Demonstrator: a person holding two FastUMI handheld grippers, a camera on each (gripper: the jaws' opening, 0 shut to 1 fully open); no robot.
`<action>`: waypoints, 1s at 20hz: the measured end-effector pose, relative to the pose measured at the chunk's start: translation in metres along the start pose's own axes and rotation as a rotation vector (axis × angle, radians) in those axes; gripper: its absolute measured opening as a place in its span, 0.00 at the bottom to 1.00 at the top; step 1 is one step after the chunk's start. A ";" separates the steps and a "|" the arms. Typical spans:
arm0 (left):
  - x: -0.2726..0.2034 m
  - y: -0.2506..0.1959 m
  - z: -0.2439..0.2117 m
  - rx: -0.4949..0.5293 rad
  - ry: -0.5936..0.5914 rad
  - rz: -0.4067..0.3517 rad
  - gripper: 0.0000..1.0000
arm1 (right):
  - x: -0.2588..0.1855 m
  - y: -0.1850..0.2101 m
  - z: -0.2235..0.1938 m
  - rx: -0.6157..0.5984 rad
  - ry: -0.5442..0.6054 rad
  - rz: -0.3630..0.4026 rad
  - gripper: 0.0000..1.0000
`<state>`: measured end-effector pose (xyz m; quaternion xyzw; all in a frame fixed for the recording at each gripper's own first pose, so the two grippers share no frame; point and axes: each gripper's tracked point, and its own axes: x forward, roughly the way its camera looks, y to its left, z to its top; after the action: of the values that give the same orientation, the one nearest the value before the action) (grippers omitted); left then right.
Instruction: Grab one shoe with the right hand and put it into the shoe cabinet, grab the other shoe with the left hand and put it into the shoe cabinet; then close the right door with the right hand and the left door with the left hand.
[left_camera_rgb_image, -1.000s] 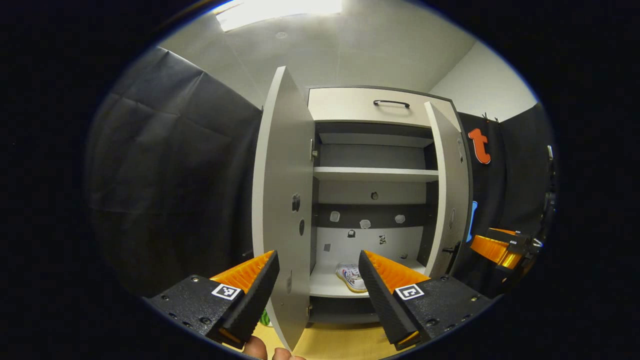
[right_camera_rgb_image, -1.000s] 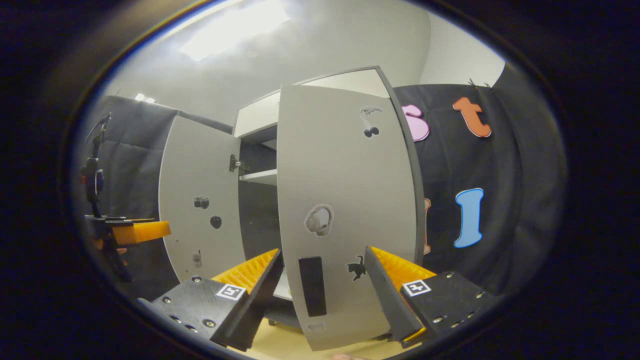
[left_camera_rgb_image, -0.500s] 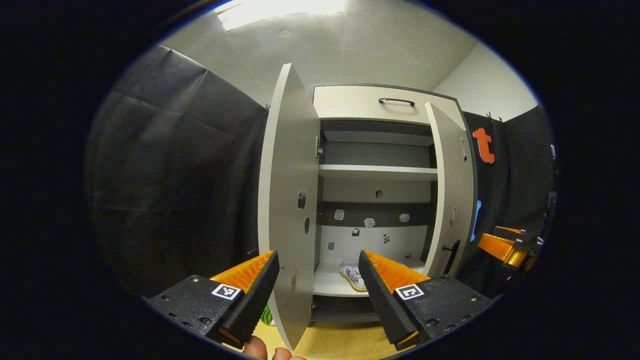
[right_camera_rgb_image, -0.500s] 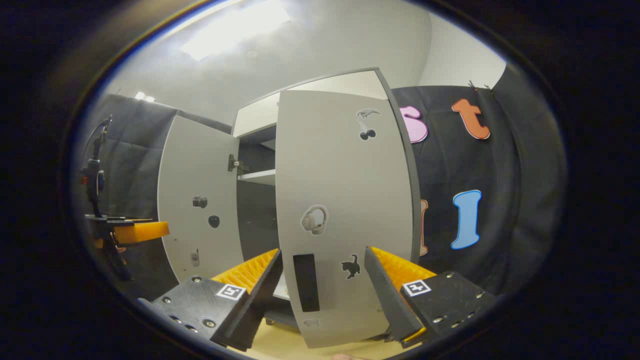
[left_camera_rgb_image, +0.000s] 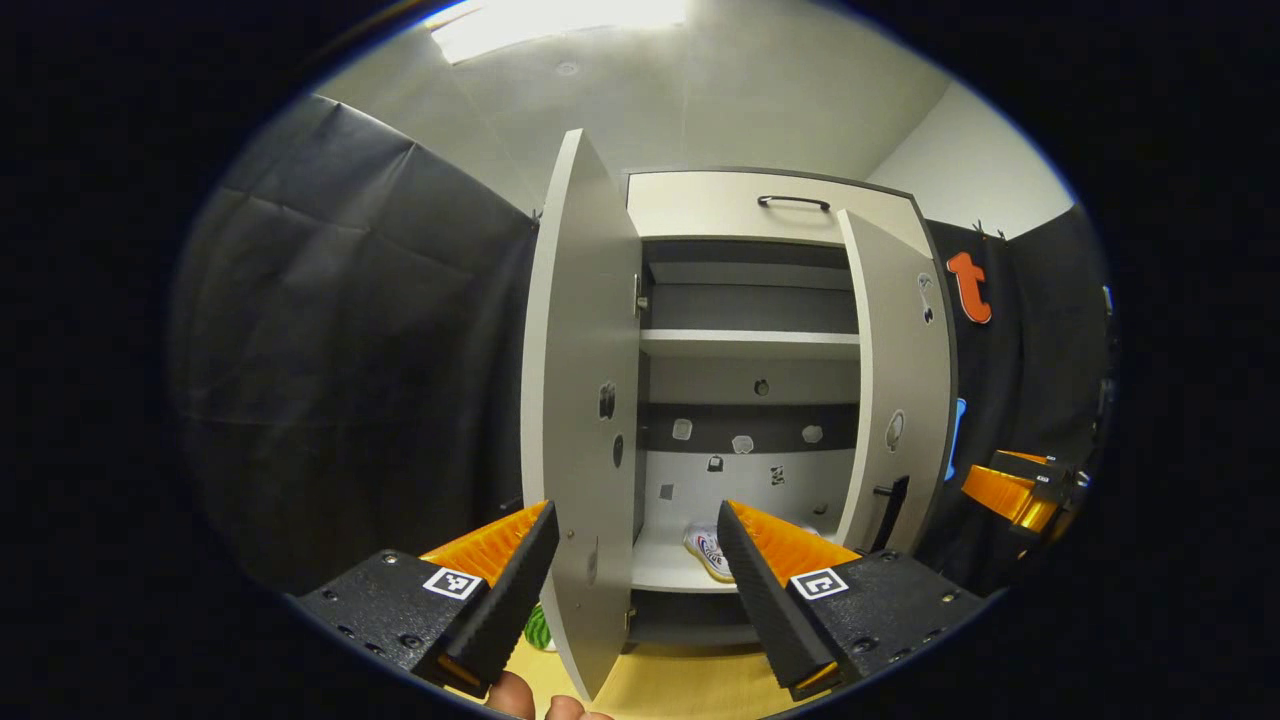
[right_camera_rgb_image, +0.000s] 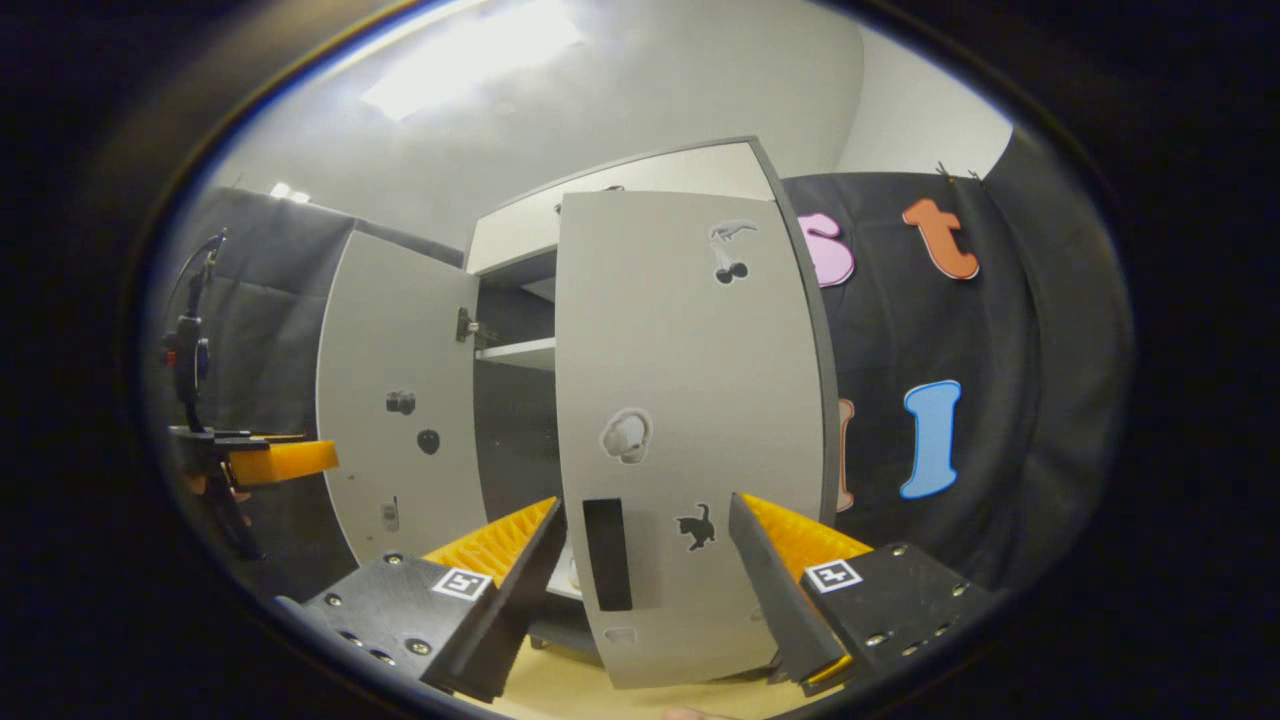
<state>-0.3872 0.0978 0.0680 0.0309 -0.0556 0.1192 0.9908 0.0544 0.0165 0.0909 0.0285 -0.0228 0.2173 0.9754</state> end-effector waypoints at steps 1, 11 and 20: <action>0.000 0.000 0.000 0.001 -0.004 0.004 0.93 | 0.000 0.000 0.001 0.002 0.000 0.000 0.98; -0.009 0.029 0.005 0.002 -0.038 0.120 0.96 | 0.002 0.014 -0.002 0.014 0.006 0.028 0.98; -0.025 0.098 -0.003 0.003 -0.026 0.236 0.96 | 0.014 0.032 -0.011 0.012 0.012 0.025 0.98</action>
<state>-0.4346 0.1877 0.0668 0.0274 -0.0716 0.2345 0.9691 0.0540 0.0519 0.0819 0.0327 -0.0161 0.2299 0.9725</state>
